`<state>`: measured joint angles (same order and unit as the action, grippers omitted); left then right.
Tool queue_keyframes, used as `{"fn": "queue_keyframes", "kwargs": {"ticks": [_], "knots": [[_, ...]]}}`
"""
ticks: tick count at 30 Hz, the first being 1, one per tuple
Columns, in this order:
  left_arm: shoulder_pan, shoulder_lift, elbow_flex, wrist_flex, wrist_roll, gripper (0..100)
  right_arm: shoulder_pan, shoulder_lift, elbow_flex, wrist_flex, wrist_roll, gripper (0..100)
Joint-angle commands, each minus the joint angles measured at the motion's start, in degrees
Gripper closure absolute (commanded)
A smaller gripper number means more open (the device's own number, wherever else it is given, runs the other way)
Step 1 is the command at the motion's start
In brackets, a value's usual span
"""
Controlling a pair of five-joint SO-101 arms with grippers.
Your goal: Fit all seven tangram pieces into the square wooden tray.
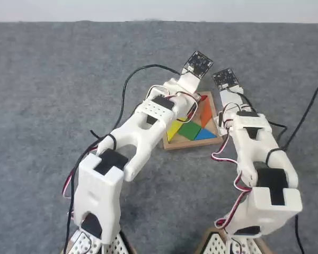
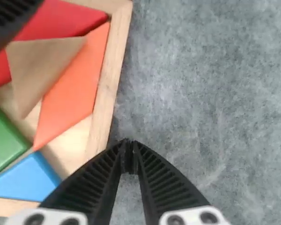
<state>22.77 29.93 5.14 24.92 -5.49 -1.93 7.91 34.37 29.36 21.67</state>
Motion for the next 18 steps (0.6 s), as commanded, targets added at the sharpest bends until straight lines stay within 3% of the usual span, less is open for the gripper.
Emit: {"fn": "queue_keyframes", "kwargs": {"ticks": [1, 18], "knots": [[0.97, -0.79, -2.42, 2.29, 0.88, 87, -0.40, -1.10, -2.73, 0.48, -0.18, 99.1], [2.55, -1.41, -2.77, 14.42, -2.37, 87, -0.40, -1.10, -2.73, 0.48, -0.18, 99.1]]}}
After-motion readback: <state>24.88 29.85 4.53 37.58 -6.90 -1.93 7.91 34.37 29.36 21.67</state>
